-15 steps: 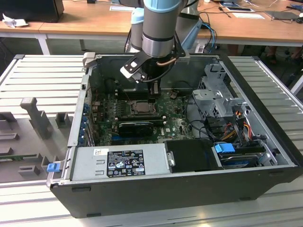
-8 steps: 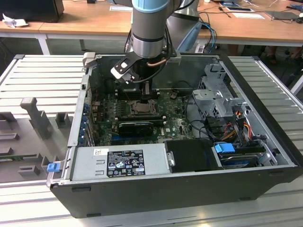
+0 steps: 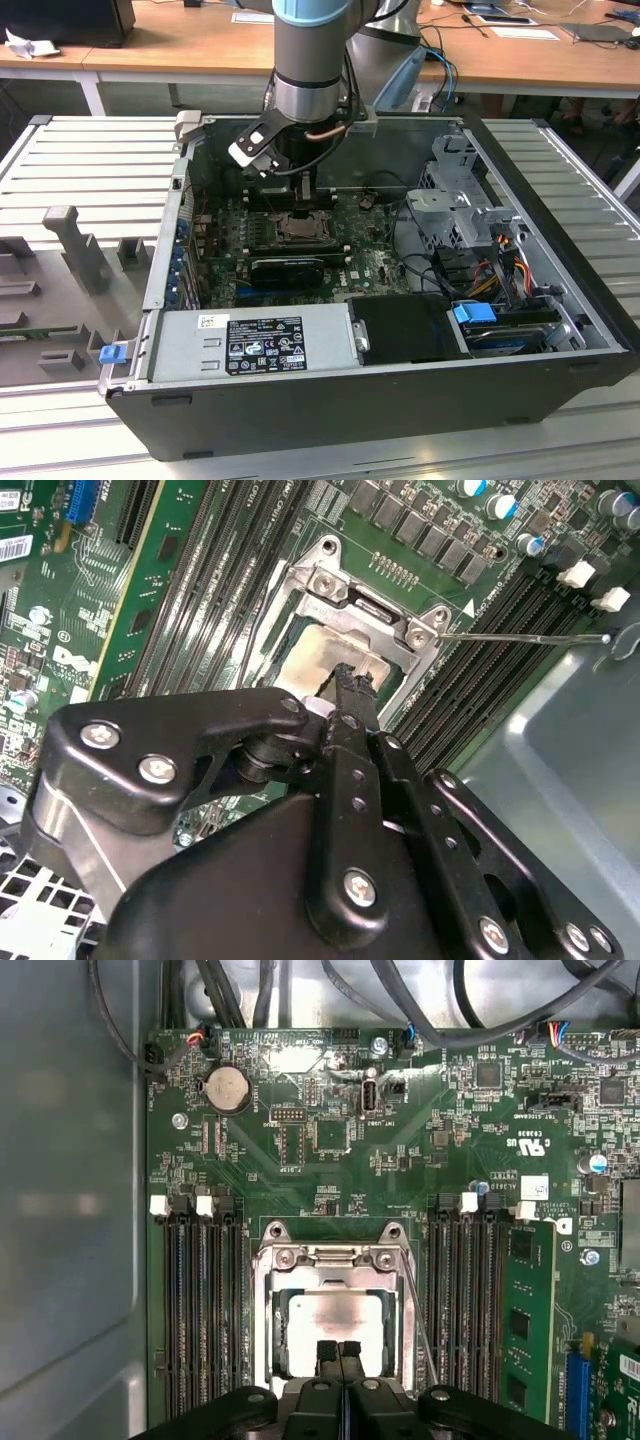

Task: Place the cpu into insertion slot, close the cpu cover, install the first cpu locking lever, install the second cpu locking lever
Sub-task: 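Install the first cpu locking lever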

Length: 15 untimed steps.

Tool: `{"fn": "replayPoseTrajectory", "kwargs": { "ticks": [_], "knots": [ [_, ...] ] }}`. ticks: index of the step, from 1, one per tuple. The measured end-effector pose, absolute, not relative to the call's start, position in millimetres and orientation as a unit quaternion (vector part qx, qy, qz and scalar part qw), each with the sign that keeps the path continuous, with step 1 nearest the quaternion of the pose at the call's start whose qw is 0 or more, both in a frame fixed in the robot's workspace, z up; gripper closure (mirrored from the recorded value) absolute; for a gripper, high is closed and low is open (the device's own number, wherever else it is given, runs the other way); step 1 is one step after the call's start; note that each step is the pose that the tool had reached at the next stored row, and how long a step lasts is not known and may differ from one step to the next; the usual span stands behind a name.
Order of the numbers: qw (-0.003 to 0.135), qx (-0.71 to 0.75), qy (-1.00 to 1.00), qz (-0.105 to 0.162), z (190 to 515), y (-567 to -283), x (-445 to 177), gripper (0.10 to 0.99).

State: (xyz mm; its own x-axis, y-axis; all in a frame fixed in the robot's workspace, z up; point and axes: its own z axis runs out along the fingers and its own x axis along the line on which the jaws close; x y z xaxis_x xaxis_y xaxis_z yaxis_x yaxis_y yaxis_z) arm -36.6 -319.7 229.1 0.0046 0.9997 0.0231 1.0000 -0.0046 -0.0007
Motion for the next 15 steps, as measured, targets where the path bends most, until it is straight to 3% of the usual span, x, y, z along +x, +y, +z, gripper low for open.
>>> {"fn": "replayPoseTrajectory", "kwargs": {
  "ticks": [10,15],
  "knots": [
    [0.008,-0.709,-0.705,-0.008,264.2,-319.7,-36.6,0.980],
    [0.009,-0.679,-0.734,-0.007,265.1,-319.7,-36.6,0.980]
  ]
}}
